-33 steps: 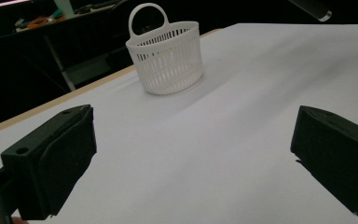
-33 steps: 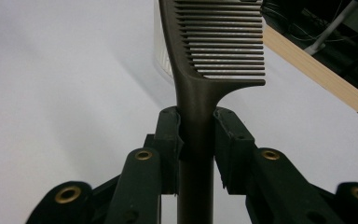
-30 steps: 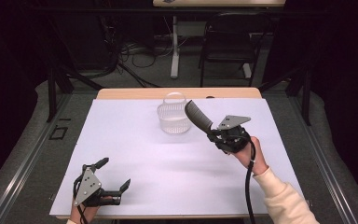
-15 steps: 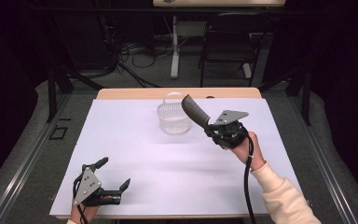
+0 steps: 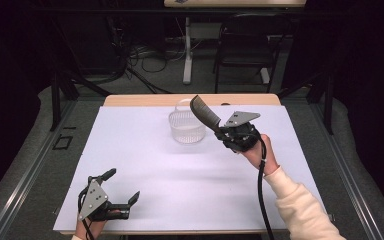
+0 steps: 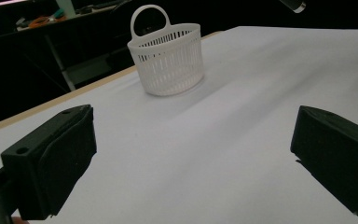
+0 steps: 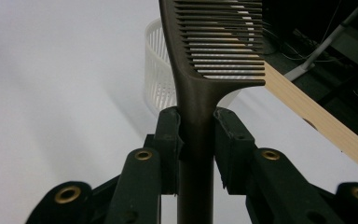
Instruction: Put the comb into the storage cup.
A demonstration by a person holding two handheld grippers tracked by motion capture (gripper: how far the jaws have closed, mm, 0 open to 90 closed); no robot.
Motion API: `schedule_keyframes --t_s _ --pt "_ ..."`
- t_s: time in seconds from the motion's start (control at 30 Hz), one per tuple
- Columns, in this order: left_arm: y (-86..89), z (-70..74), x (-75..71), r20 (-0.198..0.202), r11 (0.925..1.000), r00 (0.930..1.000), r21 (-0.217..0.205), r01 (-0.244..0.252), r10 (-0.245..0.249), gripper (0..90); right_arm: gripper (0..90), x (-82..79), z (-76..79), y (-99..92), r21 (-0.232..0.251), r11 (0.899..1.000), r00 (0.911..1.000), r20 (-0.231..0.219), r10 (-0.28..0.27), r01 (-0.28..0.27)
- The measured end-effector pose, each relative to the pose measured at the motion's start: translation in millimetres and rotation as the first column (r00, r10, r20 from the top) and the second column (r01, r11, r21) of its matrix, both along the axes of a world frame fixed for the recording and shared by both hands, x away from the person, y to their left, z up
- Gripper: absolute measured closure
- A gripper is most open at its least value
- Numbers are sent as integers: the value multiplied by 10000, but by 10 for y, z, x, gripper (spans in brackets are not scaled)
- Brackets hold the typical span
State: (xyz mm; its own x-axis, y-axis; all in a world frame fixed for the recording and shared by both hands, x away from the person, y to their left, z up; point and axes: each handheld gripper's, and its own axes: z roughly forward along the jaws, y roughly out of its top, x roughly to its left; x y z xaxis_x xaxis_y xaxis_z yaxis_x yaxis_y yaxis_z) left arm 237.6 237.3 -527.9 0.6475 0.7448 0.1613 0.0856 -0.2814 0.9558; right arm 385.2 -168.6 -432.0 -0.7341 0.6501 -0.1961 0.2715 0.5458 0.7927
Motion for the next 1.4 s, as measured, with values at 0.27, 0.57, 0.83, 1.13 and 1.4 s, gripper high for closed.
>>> schedule_keyframes --t_s 0.27,0.57,0.83,1.13,1.4 --pt "1 -3 1 15 10000 10000 2 -20 20 1 723 66 30 66 -40 10000 9999 132 37 -36" --pt "7 -1 -1 -4 10000 10000 -51 -27 27 1 723 128 54 109 -88 9999 9998 146 97 -96" --pt "0 -4 9 -18 10000 10000 18 -27 27 1 723 195 47 138 -144 9998 9997 168 151 -149" --pt "8 -6 13 -47 10000 10000 -42 21 -21 2 723 275 84 182 -210 9997 9997 217 88 -84" --pt "-7 -9 17 -71 10000 10000 -32 4 -4 1 723 336 155 244 -192 9996 9988 437 225 -216"
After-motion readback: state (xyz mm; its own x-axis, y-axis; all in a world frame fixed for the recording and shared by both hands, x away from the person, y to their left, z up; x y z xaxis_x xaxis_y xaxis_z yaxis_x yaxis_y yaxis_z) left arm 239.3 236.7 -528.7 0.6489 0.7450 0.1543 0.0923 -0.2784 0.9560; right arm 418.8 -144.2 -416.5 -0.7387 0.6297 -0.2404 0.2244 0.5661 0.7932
